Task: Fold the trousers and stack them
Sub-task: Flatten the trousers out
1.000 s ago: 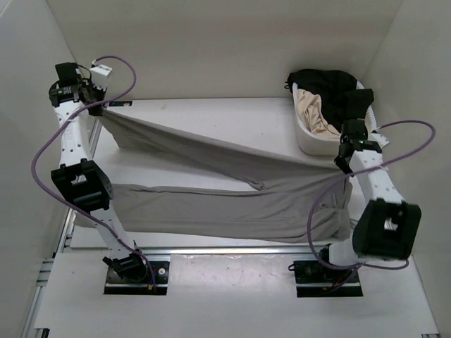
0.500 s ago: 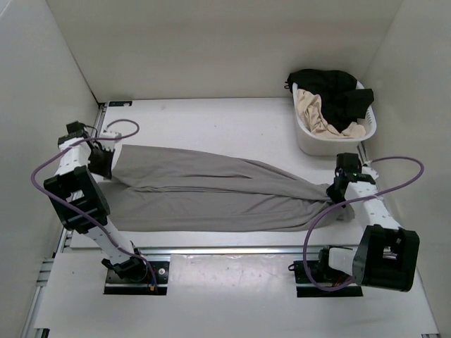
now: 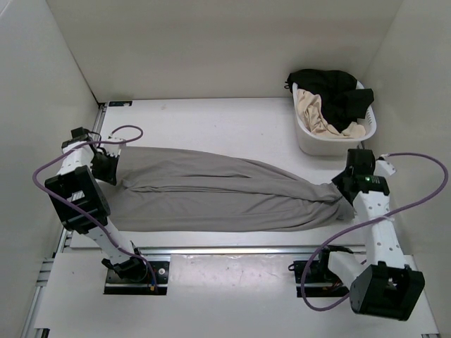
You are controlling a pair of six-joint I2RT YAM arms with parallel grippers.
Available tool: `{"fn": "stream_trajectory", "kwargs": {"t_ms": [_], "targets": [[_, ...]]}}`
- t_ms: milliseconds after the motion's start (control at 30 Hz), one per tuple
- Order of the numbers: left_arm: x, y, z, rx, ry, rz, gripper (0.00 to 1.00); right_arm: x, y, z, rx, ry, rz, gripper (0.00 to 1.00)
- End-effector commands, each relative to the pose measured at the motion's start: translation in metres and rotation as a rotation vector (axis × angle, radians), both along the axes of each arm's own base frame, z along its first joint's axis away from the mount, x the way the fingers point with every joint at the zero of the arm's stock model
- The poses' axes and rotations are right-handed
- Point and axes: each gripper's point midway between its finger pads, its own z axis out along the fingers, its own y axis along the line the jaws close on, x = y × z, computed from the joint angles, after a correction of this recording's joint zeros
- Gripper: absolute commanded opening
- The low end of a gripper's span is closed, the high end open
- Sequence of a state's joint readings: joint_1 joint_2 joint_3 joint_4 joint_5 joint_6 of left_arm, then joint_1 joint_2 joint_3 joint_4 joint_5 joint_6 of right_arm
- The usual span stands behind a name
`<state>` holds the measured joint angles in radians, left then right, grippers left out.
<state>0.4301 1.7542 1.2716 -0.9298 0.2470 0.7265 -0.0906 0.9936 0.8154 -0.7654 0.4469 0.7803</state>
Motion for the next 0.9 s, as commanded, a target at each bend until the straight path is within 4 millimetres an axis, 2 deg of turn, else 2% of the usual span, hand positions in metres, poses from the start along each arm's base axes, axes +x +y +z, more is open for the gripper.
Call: {"fn": "stream_trajectory", "kwargs": {"t_ms": [0,100,267,367,400,533,567,667,767,833,867], "targets": [[0.007,-0.003,0.019,0.006,-0.080,-0.022,0.14,0.017,-0.009,0.003,-0.034,0.081,0.008,0.65],[0.007,-0.003,0.018,0.002,-0.072,-0.022,0.14,0.029,-0.009,-0.013,-0.007,0.167,0.011,0.67],[0.008,-0.002,0.021,0.003,-0.073,-0.022,0.14,0.046,-0.013,-0.024,0.009,0.167,-0.027,0.73],[0.008,-0.001,0.021,-0.005,-0.077,-0.015,0.14,0.057,-0.028,-0.023,-0.034,0.154,-0.058,0.79],[0.008,-0.001,0.021,-0.005,-0.077,-0.015,0.14,0.058,-0.033,-0.029,-0.040,0.172,-0.072,0.79],[0.008,-0.001,0.024,-0.008,-0.076,-0.006,0.14,0.079,-0.044,-0.031,-0.058,0.174,-0.058,0.80],[0.007,0.000,0.023,0.000,-0.072,-0.004,0.14,0.080,-0.046,-0.040,-0.046,0.191,-0.063,0.80],[0.007,0.000,0.023,0.000,-0.072,-0.004,0.14,0.087,-0.049,-0.047,-0.042,0.193,-0.058,0.68],[0.005,0.000,0.025,-0.004,-0.064,-0.004,0.14,0.092,-0.053,-0.053,-0.042,0.189,-0.067,0.34],[0.004,0.004,0.028,0.007,-0.060,-0.003,0.15,0.092,-0.053,-0.053,-0.042,0.189,-0.067,0.04],[0.001,0.003,0.025,-0.003,-0.039,-0.002,0.41,0.092,-0.055,-0.052,-0.050,0.191,-0.072,0.00]]}}
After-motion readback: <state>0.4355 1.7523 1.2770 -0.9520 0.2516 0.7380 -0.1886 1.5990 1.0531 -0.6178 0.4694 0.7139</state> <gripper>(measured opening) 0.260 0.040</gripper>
